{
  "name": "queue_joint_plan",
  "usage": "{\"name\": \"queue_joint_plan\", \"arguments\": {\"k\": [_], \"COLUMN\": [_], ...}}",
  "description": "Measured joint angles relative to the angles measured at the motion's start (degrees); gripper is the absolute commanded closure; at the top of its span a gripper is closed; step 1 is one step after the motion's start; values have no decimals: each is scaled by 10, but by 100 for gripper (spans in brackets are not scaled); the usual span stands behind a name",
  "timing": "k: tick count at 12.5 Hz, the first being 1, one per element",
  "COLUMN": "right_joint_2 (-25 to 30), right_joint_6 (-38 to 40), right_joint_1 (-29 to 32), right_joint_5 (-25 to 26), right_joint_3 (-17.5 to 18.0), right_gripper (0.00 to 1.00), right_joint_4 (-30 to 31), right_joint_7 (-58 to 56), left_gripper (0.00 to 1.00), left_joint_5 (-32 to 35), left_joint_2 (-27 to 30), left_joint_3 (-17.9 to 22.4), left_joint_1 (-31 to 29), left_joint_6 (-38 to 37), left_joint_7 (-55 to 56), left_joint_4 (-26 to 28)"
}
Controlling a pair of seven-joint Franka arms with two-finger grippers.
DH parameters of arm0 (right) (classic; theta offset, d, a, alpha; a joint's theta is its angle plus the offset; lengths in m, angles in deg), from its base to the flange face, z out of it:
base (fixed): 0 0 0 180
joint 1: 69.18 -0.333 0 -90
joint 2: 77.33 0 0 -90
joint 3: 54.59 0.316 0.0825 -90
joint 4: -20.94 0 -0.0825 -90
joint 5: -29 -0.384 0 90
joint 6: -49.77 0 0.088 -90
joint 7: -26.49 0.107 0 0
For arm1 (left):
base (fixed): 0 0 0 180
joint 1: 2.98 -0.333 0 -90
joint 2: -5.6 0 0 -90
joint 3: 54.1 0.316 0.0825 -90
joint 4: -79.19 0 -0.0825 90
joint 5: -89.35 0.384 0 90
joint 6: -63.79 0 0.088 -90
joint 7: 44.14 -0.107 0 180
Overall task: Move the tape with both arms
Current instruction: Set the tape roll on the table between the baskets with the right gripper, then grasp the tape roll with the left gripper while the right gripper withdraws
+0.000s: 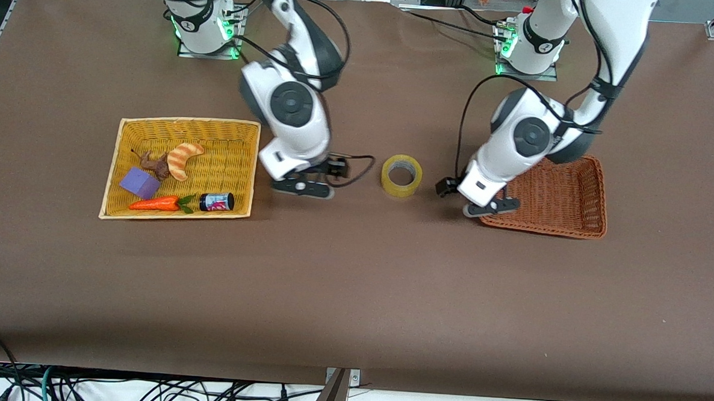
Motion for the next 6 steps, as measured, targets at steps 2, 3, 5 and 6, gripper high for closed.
{"name": "queue_joint_plan", "arguments": {"k": [2,3,5,6], "right_joint_2": [26,33,42,50], "right_joint_6": [93,122,159,173], "right_joint_1": [3,5,6,7], "right_joint_5": [0,0,-2,-4], "right_joint_3": [-85,-126,-198,-224], "right_gripper": [0,0,0,0], "right_joint_4": [2,4,5,5], "right_joint_7": [-155,-222,-315,-333], "left_gripper": [0,0,0,0], "left_joint_5": [44,69,115,139], "left_joint_2": [-2,-6,-22,-35], "left_joint_3": [-29,-39,-43,-43], "left_joint_1": [12,21,45,56], "left_joint_6": [4,6,18,25], "left_joint_7": [84,121,185,211], "left_joint_4": [12,14,15,16]}}
